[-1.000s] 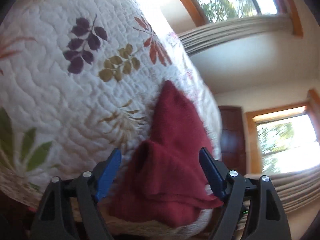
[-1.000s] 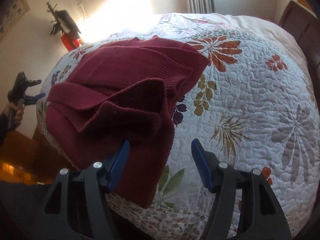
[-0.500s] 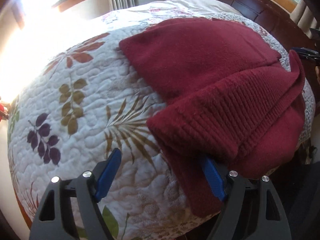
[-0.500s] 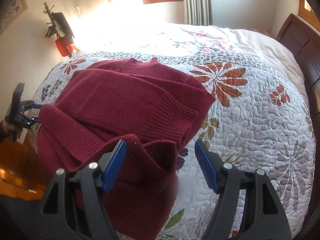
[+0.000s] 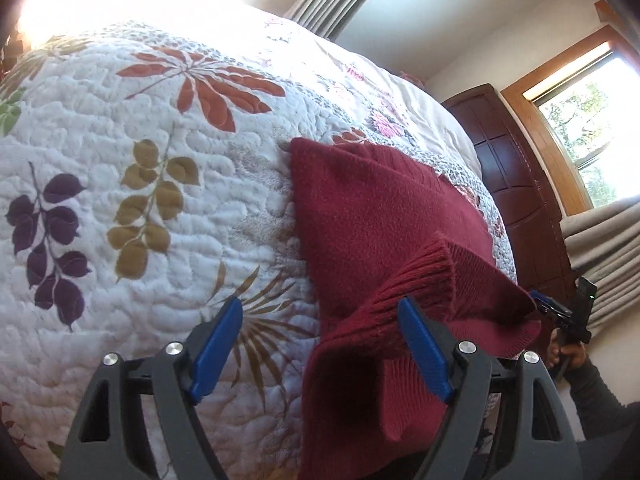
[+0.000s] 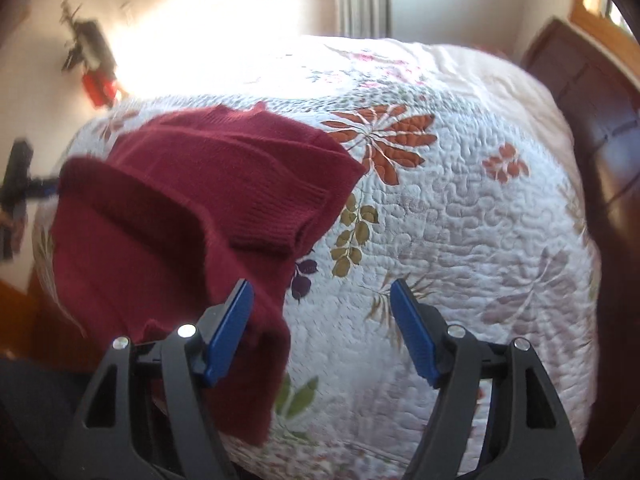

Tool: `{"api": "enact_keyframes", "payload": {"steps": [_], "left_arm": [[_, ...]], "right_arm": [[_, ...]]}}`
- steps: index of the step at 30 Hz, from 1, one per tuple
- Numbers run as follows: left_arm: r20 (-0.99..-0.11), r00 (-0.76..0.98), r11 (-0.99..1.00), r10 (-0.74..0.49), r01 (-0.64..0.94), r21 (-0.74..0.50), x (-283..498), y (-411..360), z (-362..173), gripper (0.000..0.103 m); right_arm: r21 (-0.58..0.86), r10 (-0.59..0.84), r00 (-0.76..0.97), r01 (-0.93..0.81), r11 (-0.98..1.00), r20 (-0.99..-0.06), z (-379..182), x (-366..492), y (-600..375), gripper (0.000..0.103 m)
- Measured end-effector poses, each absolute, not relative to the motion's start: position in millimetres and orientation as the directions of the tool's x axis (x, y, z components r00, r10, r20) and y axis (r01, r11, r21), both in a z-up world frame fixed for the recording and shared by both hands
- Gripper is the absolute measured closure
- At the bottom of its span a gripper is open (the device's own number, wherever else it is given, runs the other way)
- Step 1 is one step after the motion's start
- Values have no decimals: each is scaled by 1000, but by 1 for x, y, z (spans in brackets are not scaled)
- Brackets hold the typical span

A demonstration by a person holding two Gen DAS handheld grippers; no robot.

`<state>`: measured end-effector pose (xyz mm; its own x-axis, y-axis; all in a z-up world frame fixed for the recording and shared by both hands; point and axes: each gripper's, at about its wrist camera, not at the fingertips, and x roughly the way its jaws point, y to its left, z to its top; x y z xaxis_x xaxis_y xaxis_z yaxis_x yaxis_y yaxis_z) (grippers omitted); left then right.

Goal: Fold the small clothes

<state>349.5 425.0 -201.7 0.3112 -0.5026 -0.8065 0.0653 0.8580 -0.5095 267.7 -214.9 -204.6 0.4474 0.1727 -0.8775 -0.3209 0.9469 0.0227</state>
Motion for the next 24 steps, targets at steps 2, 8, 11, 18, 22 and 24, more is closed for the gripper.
{"api": "enact_keyframes", "payload": {"steps": [2,8,11,18,22,24], "left_arm": [[-837,276,874,-472,25,-484,340,431,-209,23],[-928,167,935,-334,184,-303,286,394,-216,23],[-942,197,935,-272,284,-210,273,363,-216,23],[-886,379,949,-268,260,-176,325,337,-187,23],[-862,416,948,-291,5,-318,370,372,-197,23],[-876,391,924,-283,-134,-358,380,398,-210,23]], "right_arm": [[-30,164,395,-441,897,-904,-205,247,-193,33],[38,197,258,-516,856,-946,-240,217,-149,35],[-52,121,334,-465,884,-935,-250,225,-140,35],[2,145,476,-289,957,-867,-228,295,-150,31],[194,191,437,-38,980,-879,-246,339,-198,31],[268,223,417,53,962,-881,-253,343,-222,32]]}}
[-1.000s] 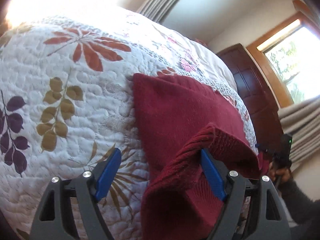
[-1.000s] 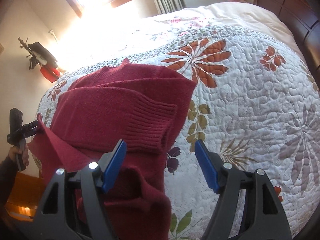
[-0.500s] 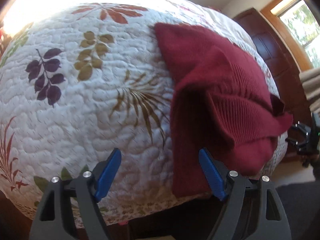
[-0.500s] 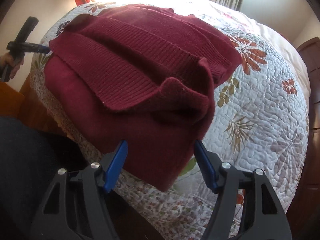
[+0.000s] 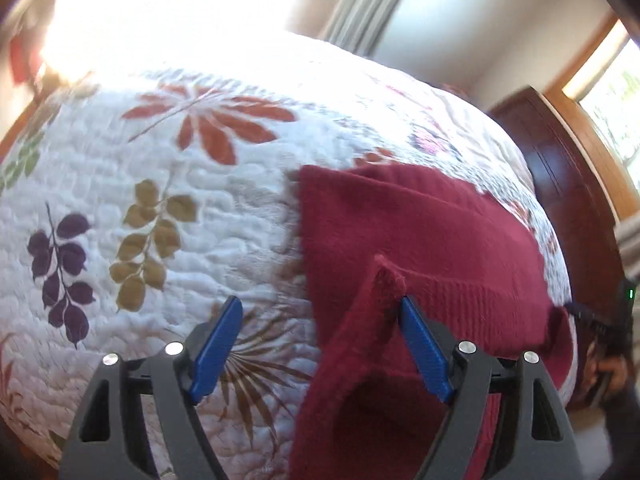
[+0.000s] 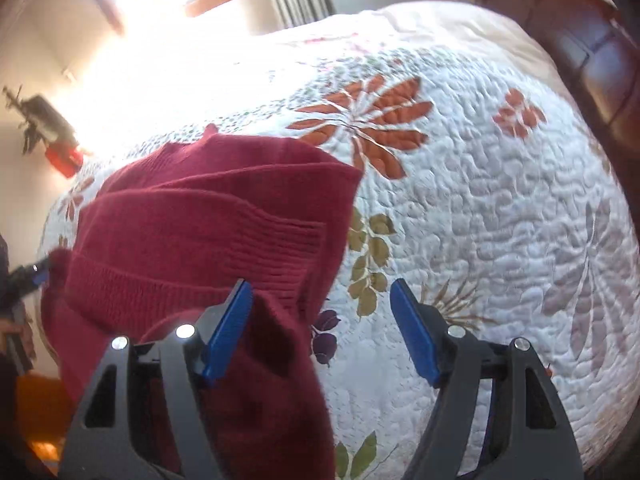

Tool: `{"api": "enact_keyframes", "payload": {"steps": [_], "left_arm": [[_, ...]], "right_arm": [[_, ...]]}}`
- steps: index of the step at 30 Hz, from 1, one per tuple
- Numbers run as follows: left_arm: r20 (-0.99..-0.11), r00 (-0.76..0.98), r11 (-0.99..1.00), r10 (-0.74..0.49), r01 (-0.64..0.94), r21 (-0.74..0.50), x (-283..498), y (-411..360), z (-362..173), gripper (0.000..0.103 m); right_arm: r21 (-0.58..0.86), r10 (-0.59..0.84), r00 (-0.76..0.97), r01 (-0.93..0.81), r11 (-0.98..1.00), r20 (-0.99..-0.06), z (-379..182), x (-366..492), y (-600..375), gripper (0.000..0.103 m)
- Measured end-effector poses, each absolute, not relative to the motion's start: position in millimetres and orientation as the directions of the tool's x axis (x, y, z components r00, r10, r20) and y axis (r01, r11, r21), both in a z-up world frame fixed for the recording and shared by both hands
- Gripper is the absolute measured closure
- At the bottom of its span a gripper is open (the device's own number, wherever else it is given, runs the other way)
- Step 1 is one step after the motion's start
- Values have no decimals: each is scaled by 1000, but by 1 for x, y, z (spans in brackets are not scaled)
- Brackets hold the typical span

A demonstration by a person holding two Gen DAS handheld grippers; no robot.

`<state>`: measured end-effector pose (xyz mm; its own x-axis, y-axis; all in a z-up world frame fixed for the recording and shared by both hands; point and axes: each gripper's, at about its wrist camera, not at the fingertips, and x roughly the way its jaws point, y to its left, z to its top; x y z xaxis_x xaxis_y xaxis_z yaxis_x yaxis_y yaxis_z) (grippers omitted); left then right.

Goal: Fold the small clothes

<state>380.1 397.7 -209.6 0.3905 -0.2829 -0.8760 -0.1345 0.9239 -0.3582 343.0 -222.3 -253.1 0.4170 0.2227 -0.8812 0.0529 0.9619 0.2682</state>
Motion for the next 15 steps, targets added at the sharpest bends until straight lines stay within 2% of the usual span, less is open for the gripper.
{"api": "enact_keyframes", "payload": {"steps": [2,4,8,10,12,15], "left_arm": [[-857,409,902,-313,-156,-404,375,414,-203,23],[-829,427,900,-360,-74,-429,362,421,-191,23],[-889,382,967,-251,141,-213,330,416,-173,23],[-902,337,939,-270,300,-169,315,396,-170,23],[-924,268,880,-273,458,-127,297,372,-171,23],[-963,223,791,-150,611,18,281,336,-191,23]], "right_arm": [[287,237,434,51,957,-869,-244,330,-233,33],[248,254,453,-73,966,-855,-225,308,-225,33],[-80,154,465,-446,891,-872,-204,251,-173,34],[-283,87,513,-597,751,-854,-206,226,-142,35],[-423,67,565,-685,593,-822,-210,214,-117,34],[-546,84,619,-741,390,-781,-218,213,-85,30]]}}
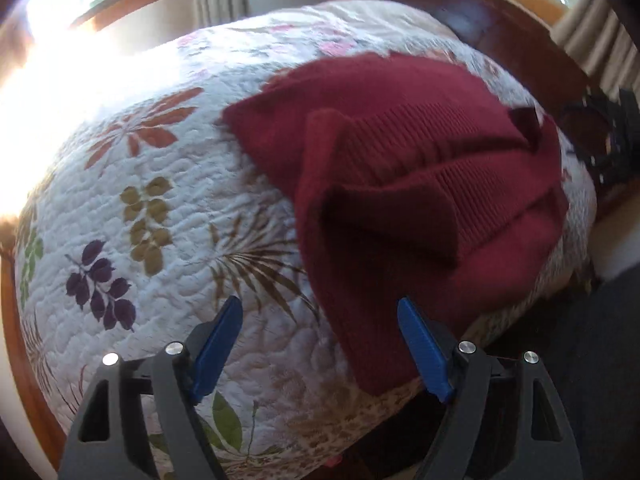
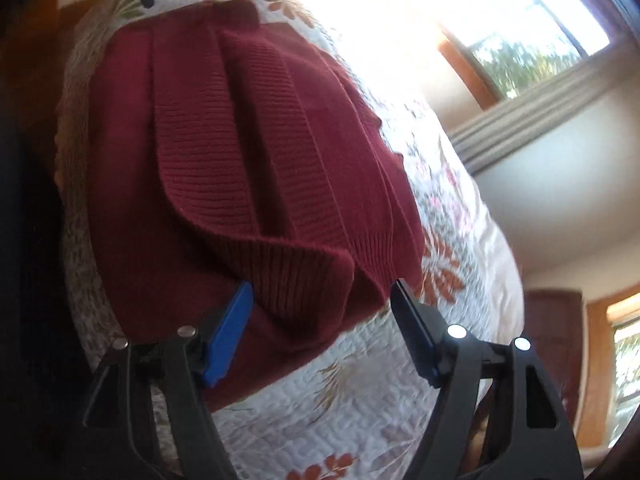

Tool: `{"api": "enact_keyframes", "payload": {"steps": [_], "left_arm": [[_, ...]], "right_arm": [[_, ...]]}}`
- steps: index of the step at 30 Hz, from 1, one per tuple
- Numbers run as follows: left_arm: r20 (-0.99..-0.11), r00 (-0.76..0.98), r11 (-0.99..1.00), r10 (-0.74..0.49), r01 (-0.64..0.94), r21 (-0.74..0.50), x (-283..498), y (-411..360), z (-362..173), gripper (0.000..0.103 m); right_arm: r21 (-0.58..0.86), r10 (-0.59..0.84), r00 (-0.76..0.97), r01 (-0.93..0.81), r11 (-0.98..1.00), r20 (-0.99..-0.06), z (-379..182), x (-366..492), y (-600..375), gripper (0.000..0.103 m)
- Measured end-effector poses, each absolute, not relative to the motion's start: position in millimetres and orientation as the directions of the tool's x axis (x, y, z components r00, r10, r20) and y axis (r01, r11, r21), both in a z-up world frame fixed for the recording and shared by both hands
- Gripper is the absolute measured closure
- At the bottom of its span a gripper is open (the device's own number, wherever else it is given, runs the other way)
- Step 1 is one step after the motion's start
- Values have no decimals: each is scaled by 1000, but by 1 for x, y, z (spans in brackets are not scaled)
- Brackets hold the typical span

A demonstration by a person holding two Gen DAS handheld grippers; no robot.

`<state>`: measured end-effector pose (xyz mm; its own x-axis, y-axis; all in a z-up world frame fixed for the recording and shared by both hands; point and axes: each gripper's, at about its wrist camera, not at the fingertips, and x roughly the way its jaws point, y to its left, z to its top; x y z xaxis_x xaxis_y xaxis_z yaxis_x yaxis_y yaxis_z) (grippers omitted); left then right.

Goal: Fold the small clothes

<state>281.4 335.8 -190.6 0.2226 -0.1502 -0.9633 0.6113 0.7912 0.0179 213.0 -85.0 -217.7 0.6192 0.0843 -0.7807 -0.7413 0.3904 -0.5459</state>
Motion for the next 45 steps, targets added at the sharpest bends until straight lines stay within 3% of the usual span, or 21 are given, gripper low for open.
{"api": "enact_keyframes", "payload": {"steps": [4,7,9,12,14,16,19,22,25,29,30,32,33,34,36,38,39,40,45], "left_arm": [[-958,275,696,-79,703,145,284,302,-201,23],[-937,337,715,-95,678,171,303,289,-195,23],[-921,359,806,-154,584,93,327,296,-187,23],[-888,392,952,-241,275,-137,368,338,-182,22],[-888,374,962,-269,60,-266,384,371,-193,23],[-888,366,953,-278,-15,-304,382,388,-197,23],[-881,361,952,-306,117,-282,362,384,-179,23],[-880,339,893,-333,413,-179,331,354,-154,23],[-913,323,711,-247,701,56,306,309,-147,23],[-939,306,354,-158,905,235,278,261,-170,22],[-945,296,264,-138,931,253,271,250,-177,22],[-955,278,114,-109,957,265,267,234,-191,22],[-961,258,66,-98,965,252,269,227,-195,22],[-969,232,38,-90,973,229,272,222,-196,23],[-987,151,44,-63,988,148,285,217,-199,27],[-994,108,93,-20,990,106,305,215,-203,53],[-995,94,126,-13,988,92,317,217,-204,56],[-997,80,182,-14,980,76,331,220,-203,66],[-981,30,641,-190,761,-101,412,265,-193,76]], "right_arm": [[-584,131,602,-797,154,-788,-229,217,-53,27],[-586,109,612,-786,196,-784,-233,249,-51,27],[-518,78,593,-754,404,-802,-225,291,-65,27],[-366,32,528,-631,684,-849,-220,341,-105,29],[-293,36,499,-563,773,-866,-216,348,-127,29],[-273,55,517,-538,798,-854,-205,335,-141,32],[-320,147,537,-676,664,-830,-184,281,-130,30],[-496,138,552,-814,302,-822,-197,218,-89,30],[-604,160,593,-797,-24,-789,-218,186,-61,29],[-547,177,520,-818,-178,-836,-228,198,-27,28],[-520,152,498,-824,-225,-854,-234,201,-22,31],[-445,64,446,-851,-277,-893,-247,211,-15,63],[-420,31,428,-867,-268,-903,-249,219,-13,90],[-398,16,406,-886,-238,-914,-246,227,-13,100],[-351,19,352,-925,-144,-936,-232,246,-16,101],[-317,24,317,-948,-21,-948,-220,269,-22,101],[-302,27,304,-952,51,-952,-215,283,-28,101],[-289,34,295,-949,124,-955,-212,298,-35,101],[-162,84,228,-862,480,-970,-218,364,-72,99]]}}
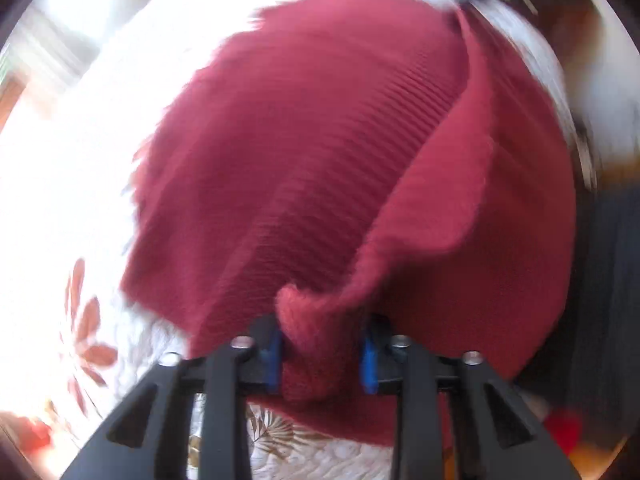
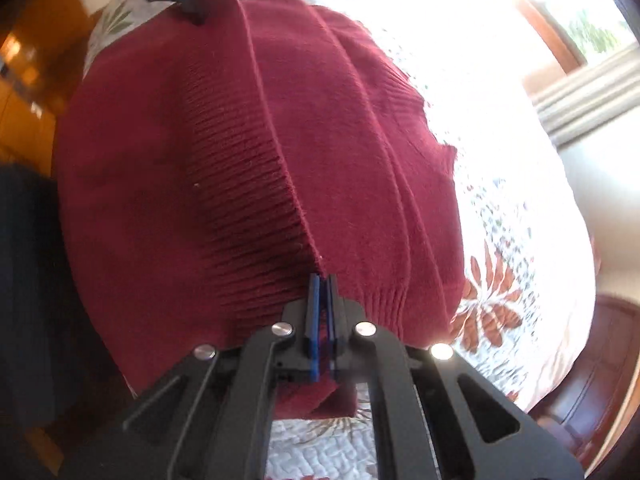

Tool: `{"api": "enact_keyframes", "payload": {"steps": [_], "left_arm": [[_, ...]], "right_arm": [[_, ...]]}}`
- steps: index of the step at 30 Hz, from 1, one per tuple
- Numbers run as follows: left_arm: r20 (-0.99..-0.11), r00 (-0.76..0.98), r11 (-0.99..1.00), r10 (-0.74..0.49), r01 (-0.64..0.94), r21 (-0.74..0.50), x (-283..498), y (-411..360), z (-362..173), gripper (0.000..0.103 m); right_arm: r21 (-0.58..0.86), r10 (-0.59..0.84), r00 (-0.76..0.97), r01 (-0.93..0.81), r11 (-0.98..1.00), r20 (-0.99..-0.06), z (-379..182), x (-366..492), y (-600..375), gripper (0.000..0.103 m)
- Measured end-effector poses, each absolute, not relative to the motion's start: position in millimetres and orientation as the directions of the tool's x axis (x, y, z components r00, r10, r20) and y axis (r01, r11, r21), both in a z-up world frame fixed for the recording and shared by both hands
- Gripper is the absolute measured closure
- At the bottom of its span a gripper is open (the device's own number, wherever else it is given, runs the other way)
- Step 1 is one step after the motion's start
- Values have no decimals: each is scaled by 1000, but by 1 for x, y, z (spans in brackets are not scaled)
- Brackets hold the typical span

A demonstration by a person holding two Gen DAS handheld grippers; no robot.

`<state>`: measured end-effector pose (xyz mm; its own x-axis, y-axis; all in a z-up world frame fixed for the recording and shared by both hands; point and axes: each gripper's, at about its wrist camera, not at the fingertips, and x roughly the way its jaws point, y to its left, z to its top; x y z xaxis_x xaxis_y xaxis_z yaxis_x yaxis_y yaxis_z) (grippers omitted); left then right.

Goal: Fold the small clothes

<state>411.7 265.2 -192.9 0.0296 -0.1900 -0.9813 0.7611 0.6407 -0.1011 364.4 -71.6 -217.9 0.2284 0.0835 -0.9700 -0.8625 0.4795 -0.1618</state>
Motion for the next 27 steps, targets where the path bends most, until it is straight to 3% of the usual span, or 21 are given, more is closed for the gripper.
{"api": "enact_keyframes", "payload": {"steps": [2,3,4,5,8,13,19,22,23,24,25,26,27], "left_arm": [[-968,61,815,-243,555,-169,439,301,-193,74],[-956,62,867,-286,442,-230,447,322,-192,69],[-940,80,891,-331,354,-283,449,341,-188,48],[-920,118,897,-374,298,-327,445,358,-181,38],[-874,187,886,-449,223,-407,423,393,-170,27],[-842,108,834,-529,247,-493,396,392,-193,20],[-865,-8,838,-502,241,-489,388,365,-236,19],[-859,-2,827,-512,271,-493,391,355,-237,19],[-861,3,827,-509,279,-488,391,351,-234,21],[-867,13,832,-498,290,-473,391,349,-231,25],[-869,11,831,-494,301,-468,389,350,-228,46],[-875,10,833,-485,308,-459,390,344,-224,64],[-881,21,838,-473,320,-442,387,343,-218,65]], "right_arm": [[-133,89,224,-806,577,-970,-227,379,-85,89],[-123,103,235,-776,619,-967,-227,382,-93,73],[-102,133,251,-741,663,-959,-222,383,-102,64],[-59,176,261,-698,714,-949,-214,383,-116,62],[154,319,244,-519,841,-916,-202,379,-170,53],[497,530,183,-199,845,-828,-237,348,-244,47],[523,547,141,-176,834,-825,-265,327,-233,44],[531,556,143,-176,829,-819,-269,331,-225,47],[529,555,147,-179,829,-819,-270,331,-224,53],[525,551,149,-181,831,-821,-271,334,-220,73],[515,542,153,-184,837,-826,-270,335,-218,87],[507,536,162,-188,841,-829,-270,334,-217,90],[504,535,171,-193,842,-827,-267,331,-215,93]]}}
